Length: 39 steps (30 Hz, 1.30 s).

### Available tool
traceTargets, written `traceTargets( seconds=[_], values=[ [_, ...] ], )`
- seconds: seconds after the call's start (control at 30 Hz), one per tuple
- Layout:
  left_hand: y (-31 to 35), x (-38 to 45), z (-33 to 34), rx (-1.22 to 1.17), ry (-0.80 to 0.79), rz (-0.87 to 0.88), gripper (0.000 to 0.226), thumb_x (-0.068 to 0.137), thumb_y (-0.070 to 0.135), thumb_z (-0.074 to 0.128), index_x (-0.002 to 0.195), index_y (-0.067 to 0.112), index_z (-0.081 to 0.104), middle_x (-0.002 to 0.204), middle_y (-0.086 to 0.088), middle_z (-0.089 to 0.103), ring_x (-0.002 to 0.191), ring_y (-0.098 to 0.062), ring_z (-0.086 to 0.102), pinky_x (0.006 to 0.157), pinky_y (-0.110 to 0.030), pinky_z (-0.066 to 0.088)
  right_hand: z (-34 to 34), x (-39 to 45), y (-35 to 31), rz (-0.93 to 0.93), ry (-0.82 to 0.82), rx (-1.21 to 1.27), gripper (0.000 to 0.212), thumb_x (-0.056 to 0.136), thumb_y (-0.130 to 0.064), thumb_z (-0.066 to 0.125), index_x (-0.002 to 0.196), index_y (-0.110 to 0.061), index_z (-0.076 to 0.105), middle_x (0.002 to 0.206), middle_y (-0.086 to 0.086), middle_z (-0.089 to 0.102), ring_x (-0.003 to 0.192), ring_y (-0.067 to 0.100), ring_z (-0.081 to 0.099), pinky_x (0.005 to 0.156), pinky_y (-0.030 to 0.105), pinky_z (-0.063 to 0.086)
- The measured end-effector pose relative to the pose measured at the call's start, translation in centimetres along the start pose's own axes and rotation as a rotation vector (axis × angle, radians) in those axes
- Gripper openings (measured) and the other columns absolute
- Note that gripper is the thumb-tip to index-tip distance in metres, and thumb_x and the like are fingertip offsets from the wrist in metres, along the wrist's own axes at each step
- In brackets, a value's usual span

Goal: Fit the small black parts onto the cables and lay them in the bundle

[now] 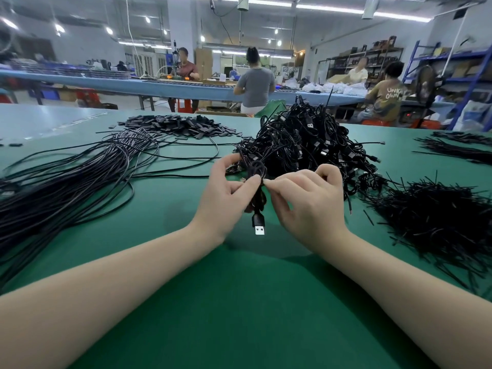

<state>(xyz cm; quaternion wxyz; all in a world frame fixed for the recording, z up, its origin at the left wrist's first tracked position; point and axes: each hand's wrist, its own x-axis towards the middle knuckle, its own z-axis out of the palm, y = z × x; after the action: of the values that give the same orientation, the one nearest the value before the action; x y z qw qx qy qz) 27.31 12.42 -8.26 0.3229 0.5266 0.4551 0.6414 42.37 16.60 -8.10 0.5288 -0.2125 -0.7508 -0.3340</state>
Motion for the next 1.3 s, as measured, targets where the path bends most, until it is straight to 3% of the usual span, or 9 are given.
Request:
traceTargets(
  seconds=[0.1,0.4,0.47,0.57,0.67,0.83,1.03,1.17,1.3],
  values=[
    [0.0,0.5,-0.2,-0.319,-0.107,-0.307,0.052,0.093,0.012,0.059,0.14,0.022,0.038,0.054,0.002,0.062,0.045,-0.013,0.058,0.04,-0.02,0.042,0.0,0.2,0.0,-0.094,0.004,-0.057,0.011,0.085,-0.016,0.068,0.078,-0.021,0.075,0.078,-0.011,0.071,0.061,0.016,0.063,0.067,0.036,0.035],
    [-0.9,0.7,-0.5,0.131,-0.002,-0.104,0.036,0.1,0.017,0.042,0.128,0.037,0.033,0.068,0.006,0.071,0.049,-0.01,0.058,0.048,-0.016,0.041,-1.5,9.5,4.8,0.023,-0.075,-0.112,0.021,0.089,-0.026,0.054,0.094,-0.016,0.073,0.082,0.003,0.073,0.071,0.02,0.065,0.078,0.032,0.026],
    [-0.9,0.7,-0.4,0.171,-0.029,-0.116,0.036,0.099,0.016,0.041,0.127,0.037,0.034,0.071,0.008,0.071,0.051,-0.009,0.059,0.053,-0.019,0.042,-0.9,14.8,8.5,0.197,-0.25,-0.317,0.029,0.096,-0.032,0.046,0.102,-0.015,0.069,0.08,0.007,0.068,0.067,0.022,0.057,0.079,0.033,0.027],
    [-1.0,0.8,-0.5,0.177,-0.051,-0.114,0.031,0.097,0.015,0.042,0.123,0.031,0.043,0.069,0.008,0.071,0.053,-0.009,0.059,0.059,-0.026,0.041,-0.2,19.8,12.5,0.402,-0.793,-0.379,0.04,0.098,-0.02,0.047,0.137,-0.015,0.046,0.089,0.01,0.057,0.06,0.019,0.045,0.059,0.025,0.037],
    [-1.1,0.5,-0.7,0.19,-0.083,-0.108,0.027,0.095,0.015,0.042,0.116,0.03,0.049,0.068,0.008,0.07,0.053,-0.009,0.058,0.056,-0.023,0.041,0.8,19.0,11.0,0.368,-1.112,-0.3,0.052,0.095,-0.011,0.05,0.144,-0.015,0.037,0.103,0.009,0.056,0.056,0.009,0.041,0.051,0.019,0.038],
    [-1.3,0.5,-0.3,0.33,0.01,-0.014,0.019,0.094,0.013,0.045,0.107,0.026,0.049,0.065,0.004,0.06,0.056,-0.003,0.052,0.057,-0.019,0.039,2.0,7.6,1.3,0.389,-1.094,-0.025,0.039,0.093,-0.039,0.048,0.132,-0.034,0.051,0.127,-0.001,0.058,0.105,0.021,0.06,0.086,0.038,0.053],
    [-0.9,-0.2,-1.0,0.741,-0.09,0.165,0.015,0.091,0.035,0.041,0.105,0.032,0.043,0.089,0.01,0.05,0.084,-0.013,0.052,0.075,-0.033,0.042,2.0,0.4,-3.8,0.551,-1.045,0.176,0.021,0.088,-0.029,0.045,0.098,-0.021,0.062,0.102,0.001,0.06,0.099,0.026,0.057,0.07,0.033,0.045],
    [0.8,5.0,-7.6,1.139,-0.064,-0.107,0.03,0.094,0.02,0.043,0.121,0.019,0.053,0.127,-0.011,0.044,0.109,-0.029,0.053,0.097,-0.037,0.042,2.3,-0.1,-3.0,0.587,-0.979,0.262,0.03,0.093,-0.035,0.047,0.115,-0.025,0.065,0.119,-0.006,0.062,0.113,0.017,0.053,0.093,0.034,0.046],
    [3.1,6.8,-19.5,1.845,0.015,-0.416,0.034,0.089,0.017,0.048,0.122,0.016,0.054,0.125,-0.013,0.051,0.115,-0.032,0.052,0.093,-0.042,0.047,2.6,-0.4,-2.7,0.628,-0.936,0.296,0.029,0.092,-0.036,0.049,0.115,-0.028,0.065,0.12,-0.009,0.061,0.114,0.013,0.052,0.093,0.031,0.045]
  ],
)
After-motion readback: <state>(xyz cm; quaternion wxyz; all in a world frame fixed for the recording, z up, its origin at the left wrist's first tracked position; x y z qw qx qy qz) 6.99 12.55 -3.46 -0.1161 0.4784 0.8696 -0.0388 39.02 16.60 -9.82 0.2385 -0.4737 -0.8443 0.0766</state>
